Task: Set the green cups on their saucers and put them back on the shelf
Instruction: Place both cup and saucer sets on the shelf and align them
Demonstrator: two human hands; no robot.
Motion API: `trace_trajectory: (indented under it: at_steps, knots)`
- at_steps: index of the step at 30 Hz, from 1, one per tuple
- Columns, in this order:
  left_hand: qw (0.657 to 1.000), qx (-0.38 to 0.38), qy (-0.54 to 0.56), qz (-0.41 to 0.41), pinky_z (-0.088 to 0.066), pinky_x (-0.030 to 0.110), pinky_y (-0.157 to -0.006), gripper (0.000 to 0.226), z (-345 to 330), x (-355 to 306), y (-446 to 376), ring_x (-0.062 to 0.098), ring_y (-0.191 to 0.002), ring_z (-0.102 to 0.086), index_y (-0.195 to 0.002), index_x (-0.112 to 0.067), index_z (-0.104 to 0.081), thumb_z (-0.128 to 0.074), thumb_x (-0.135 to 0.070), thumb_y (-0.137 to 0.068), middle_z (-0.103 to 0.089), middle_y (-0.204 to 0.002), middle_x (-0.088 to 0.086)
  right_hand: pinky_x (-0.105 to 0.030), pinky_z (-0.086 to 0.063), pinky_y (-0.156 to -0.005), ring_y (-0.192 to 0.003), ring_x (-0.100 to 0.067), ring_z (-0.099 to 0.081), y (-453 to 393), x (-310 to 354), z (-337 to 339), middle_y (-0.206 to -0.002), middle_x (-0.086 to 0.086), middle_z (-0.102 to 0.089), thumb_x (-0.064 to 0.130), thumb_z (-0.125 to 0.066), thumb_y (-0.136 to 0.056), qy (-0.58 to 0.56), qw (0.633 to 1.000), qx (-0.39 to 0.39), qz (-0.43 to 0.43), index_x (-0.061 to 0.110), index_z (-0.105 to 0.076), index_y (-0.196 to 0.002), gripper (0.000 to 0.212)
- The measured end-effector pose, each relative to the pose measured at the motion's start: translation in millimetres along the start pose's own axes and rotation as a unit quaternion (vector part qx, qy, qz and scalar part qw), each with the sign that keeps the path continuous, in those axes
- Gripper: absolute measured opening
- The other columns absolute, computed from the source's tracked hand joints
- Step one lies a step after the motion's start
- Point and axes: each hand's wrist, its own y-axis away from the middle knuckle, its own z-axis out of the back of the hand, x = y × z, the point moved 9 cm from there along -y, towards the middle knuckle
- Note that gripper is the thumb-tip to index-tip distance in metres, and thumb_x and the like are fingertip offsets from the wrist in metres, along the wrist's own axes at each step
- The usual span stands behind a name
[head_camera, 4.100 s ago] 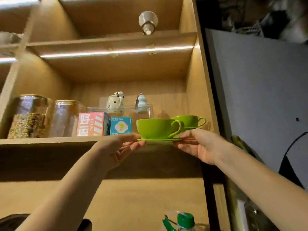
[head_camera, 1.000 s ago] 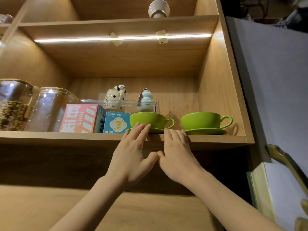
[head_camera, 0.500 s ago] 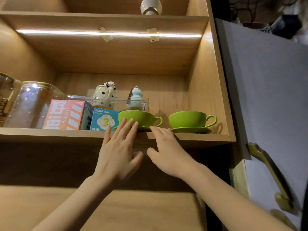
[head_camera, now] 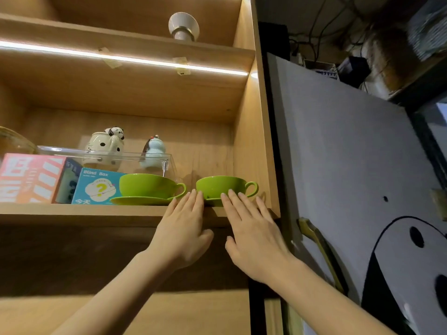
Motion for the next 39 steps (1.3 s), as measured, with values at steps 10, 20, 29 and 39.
trace_trajectory:
  at_steps: [10, 20, 29, 39]
  knots:
    - [0.998, -0.046, 0.032, -0.013, -0.001, 0.032, -0.117, 0.076, 17, -9, 5, 0.009, -0.143, -0.014, -0.145, -0.023, -0.016, -0.028, -0.036, -0.072, -0.022, -0.155, -0.004, -0.036, 0.014, -0.108, -0.146, -0.019, 0.004, 3, -15, -5, -0.159, -0.001, 0.001, 0.019, -0.037, -0.093, -0.089, 0.995, 0.024, -0.023, 0.031, 0.009, -0.146, 0.072]
    - [0.994, -0.055, 0.080, -0.038, 0.000, 0.024, -0.113, 0.068, 14, -21, 6, 0.012, -0.145, -0.006, -0.146, -0.029, -0.009, -0.043, -0.026, -0.087, -0.009, -0.157, -0.008, -0.030, 0.012, -0.109, -0.146, -0.018, 0.003, 5, -26, -11, -0.159, -0.001, 0.001, 0.022, -0.039, -0.093, -0.111, 0.993, 0.014, -0.034, 0.026, 0.009, -0.147, 0.072]
    - [0.997, -0.051, 0.057, -0.019, -0.004, 0.031, -0.116, 0.072, 4, -14, 5, 0.026, -0.145, -0.004, -0.145, -0.034, -0.001, -0.044, -0.029, -0.086, -0.003, -0.158, 0.000, -0.033, 0.011, -0.113, -0.146, -0.014, -0.002, 5, -31, -15, -0.159, 0.000, -0.004, 0.025, -0.040, -0.092, -0.104, 0.994, -0.008, -0.035, 0.025, 0.005, -0.148, 0.071]
    - [0.995, -0.082, 0.034, -0.047, 0.007, 0.024, -0.111, 0.076, 5, -14, 8, 0.013, -0.145, -0.006, -0.146, -0.026, -0.001, -0.043, -0.031, -0.083, -0.005, -0.158, -0.001, -0.033, 0.011, -0.111, -0.146, -0.014, -0.008, 4, -29, -13, -0.158, 0.001, -0.012, 0.020, -0.041, -0.091, -0.110, 0.993, -0.043, -0.026, 0.022, -0.003, -0.148, 0.069]
